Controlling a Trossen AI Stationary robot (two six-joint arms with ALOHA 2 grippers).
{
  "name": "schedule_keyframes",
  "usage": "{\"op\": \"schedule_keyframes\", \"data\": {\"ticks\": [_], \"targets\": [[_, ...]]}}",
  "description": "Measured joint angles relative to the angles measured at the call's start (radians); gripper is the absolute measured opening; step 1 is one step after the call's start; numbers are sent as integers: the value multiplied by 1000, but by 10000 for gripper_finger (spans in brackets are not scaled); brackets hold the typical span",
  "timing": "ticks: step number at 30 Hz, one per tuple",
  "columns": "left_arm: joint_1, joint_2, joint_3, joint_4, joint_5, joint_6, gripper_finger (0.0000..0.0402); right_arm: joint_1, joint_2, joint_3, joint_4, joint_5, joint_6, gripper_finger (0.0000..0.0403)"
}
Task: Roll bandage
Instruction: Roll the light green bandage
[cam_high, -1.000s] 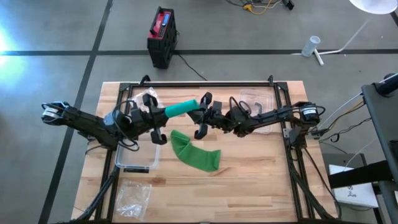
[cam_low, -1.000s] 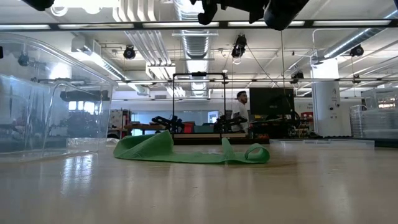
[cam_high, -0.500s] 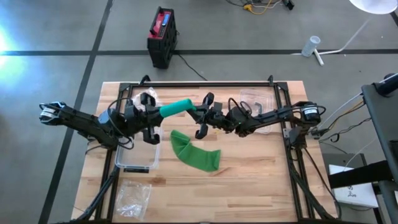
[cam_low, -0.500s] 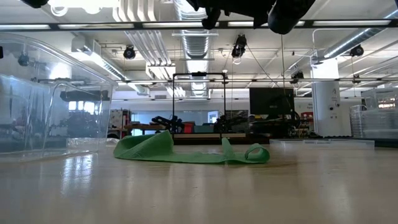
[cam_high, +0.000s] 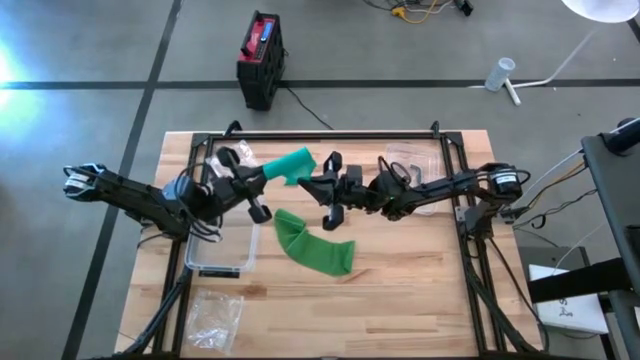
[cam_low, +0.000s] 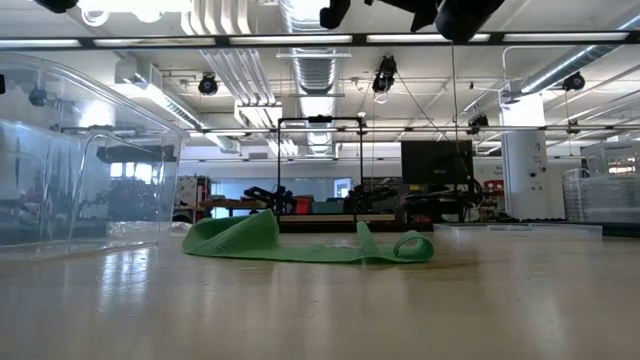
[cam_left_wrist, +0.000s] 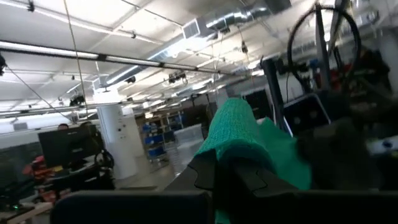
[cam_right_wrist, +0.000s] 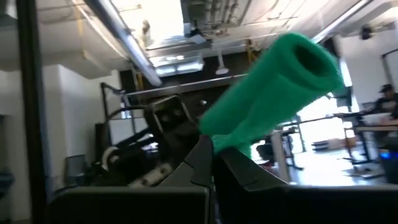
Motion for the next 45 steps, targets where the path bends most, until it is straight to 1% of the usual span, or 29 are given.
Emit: {"op": "schedule_keyframes", "data": {"ticks": [3,8,11,18,21,27,31,33,37,41,45], "targets": [[7,18,1,-4,-6,15,2,0,0,17,-7,-38,23,0],[22,57,1,10,-7,18,2,0,-2,54,-99,-43,49,9],[29,69,1,23,-10,16,2,0,-2,71,-135,-47,49,34],[33,69,1,66,-14,16,2,0,-2,72,-175,-54,40,113],[33,66,1,68,-11,16,2,0,-2,72,-176,-48,36,132],[34,66,1,68,-5,19,2,0,-2,72,-179,-39,48,134],[33,69,1,68,11,116,2,-2,-5,72,-177,-36,98,131],[33,76,1,67,14,140,2,-4,-10,72,-177,-35,100,134],[33,89,1,67,40,146,2,-13,-12,77,-196,-34,111,150],[34,85,1,67,47,189,2,-18,-16,78,-229,-45,103,172],[32,64,2,66,48,223,2,-13,-55,58,-281,-89,15,193]]}}
